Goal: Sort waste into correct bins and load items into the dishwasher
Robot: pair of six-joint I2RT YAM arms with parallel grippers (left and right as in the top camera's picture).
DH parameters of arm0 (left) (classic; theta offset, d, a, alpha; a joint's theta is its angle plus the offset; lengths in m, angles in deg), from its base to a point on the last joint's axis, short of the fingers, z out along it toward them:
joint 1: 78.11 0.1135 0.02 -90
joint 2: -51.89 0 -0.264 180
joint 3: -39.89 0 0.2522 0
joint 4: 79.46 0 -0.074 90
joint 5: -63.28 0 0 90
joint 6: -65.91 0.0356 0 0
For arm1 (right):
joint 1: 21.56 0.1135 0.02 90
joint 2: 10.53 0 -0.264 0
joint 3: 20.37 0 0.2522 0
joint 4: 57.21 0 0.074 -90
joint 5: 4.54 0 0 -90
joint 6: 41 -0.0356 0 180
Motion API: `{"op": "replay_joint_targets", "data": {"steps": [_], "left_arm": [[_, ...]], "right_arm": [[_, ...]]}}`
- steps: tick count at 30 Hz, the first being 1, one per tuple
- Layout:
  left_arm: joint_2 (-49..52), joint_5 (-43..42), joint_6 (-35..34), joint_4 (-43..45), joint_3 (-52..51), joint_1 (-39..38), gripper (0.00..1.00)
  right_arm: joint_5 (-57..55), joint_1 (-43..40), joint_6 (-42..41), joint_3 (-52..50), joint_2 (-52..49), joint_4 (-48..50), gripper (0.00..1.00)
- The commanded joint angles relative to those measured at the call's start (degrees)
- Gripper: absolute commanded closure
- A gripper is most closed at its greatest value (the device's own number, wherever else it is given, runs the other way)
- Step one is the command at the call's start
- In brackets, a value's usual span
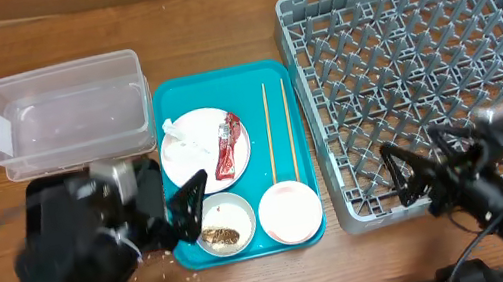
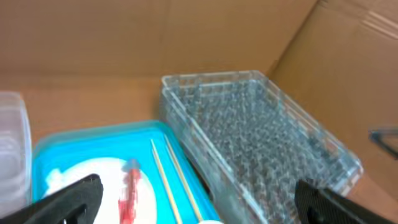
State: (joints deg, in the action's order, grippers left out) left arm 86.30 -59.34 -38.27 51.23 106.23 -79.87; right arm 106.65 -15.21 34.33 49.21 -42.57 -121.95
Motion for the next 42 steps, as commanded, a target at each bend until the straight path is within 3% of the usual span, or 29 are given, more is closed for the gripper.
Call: {"op": "replay_joint_targets", "data": {"steps": [1, 3, 6, 9, 10, 14, 18, 24, 27, 30, 33, 36, 38, 42], "left_arm": [[13.4, -3.3, 3.7, -8.3, 14.6, 0.2, 0.0], [18.1, -8.0, -0.5, -11.0, 17.8, 0.2, 0.0], [23.6, -12.4, -0.8, -13.4, 18.0, -0.5, 0.0], [29.7, -8.0, 0.8, -21.8, 18.0, -6.2, 0.0], [32.3, -2.5, 1.2, -25.5, 17.9, -10.3, 0.0], [38.6, 10.6, 1.3, -28.7, 16.8, -22.8, 0.31], [46.9, 22.6, -0.7, -27.1, 16.1, -35.4, 0.37], [60.3, 23.3, -1.9, -24.1, 16.1, -42.6, 0.48], [64.1, 22.2, -2.2, -24.0, 16.1, -42.7, 0.65], [64.3, 22.3, -2.2, -24.1, 16.5, -42.2, 0.94], [62.5, 22.6, -2.6, -26.4, 19.7, -40.4, 0.96], [59.6, 22.5, -2.6, -29.1, 23.4, -37.7, 0.96], [56.3, 19.8, -2.6, -31.4, 27.1, -32.7, 0.96], [52.0, -11.1, 4.3, -31.5, 31.6, -14.9, 0.96]], "right_arm": [[0.4, -0.3, 2.9, 12.1, -11.6, -7.1, 0.0], [2.0, -0.3, 2.4, 14.5, -15.5, -9.0, 0.0], [6.4, -0.3, 2.5, 14.8, -20.3, -9.2, 0.0], [7.9, -0.3, 2.4, 14.8, -23.1, -9.1, 0.0], [8.1, -0.3, 2.3, 14.8, -23.8, -9.2, 0.0], [8.1, -0.3, 1.7, 14.8, -25.4, -9.2, 0.0], [8.1, -0.3, 0.9, 14.8, -26.5, -9.2, 0.0], [8.1, -0.3, 1.0, 14.8, -26.8, -9.4, 0.0], [8.0, -0.3, 1.0, 14.8, -26.8, -9.4, 0.0], [8.0, -0.3, 1.0, 14.8, -26.8, -9.4, 0.0], [8.1, -0.3, 1.0, 14.8, -26.8, -9.4, 0.02], [8.1, -0.3, 0.9, 14.8, -26.8, -9.4, 0.12], [11.2, -0.3, 1.0, 14.8, -26.8, -9.3, 0.11], [24.0, 0.6, 0.9, 14.8, -26.8, -3.8, 0.16]]}}
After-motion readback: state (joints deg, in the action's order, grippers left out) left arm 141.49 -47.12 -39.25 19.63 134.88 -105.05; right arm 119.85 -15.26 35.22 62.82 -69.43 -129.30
